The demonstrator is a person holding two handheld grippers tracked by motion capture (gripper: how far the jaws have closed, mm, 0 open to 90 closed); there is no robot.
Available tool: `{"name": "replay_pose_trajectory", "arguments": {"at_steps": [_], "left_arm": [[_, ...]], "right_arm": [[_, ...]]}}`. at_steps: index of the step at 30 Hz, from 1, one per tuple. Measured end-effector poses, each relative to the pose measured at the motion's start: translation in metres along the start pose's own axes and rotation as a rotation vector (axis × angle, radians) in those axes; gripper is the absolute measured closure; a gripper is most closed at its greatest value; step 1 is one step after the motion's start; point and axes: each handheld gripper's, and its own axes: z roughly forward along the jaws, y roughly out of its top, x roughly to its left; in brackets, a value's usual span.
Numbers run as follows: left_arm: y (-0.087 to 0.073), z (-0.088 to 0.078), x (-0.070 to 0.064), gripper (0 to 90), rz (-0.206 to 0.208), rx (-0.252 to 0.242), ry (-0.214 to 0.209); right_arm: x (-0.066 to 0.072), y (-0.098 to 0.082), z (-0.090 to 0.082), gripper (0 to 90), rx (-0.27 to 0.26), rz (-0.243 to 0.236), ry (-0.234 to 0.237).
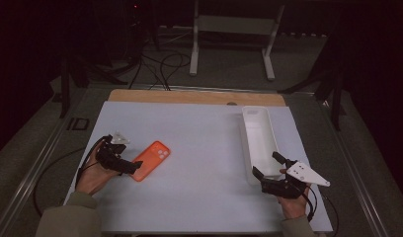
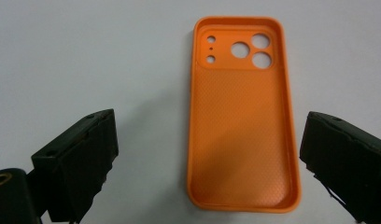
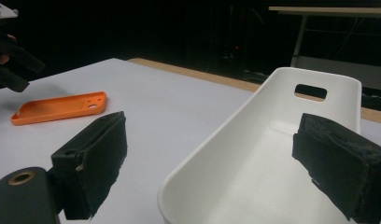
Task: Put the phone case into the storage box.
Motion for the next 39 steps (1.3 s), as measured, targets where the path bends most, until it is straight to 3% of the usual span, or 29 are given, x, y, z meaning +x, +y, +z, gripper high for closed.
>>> {"name": "replay_pose_trajectory", "arguments": {"at_steps": [16,25,33,39], "left_arm": [[0.002,0.014,0.009,10.6,-0.026,0.06,0.024],[0.003,0.021,0.011,19.1,-0.033,0.097,0.045],[0.002,0.024,0.012,35.6,-0.032,0.113,0.032],[0.001,0.027,0.014,53.0,-0.033,0.126,0.013]], "right_arm": [[0.0,0.0,0.0,9.3,0.001,-0.002,-0.002],[0.0,0.0,0.0,9.4,0.004,-0.002,-0.005],[0.0,0.0,0.0,9.4,0.006,-0.004,-0.007],[0.0,0.0,0.0,9.4,0.006,-0.006,-0.008]]}}
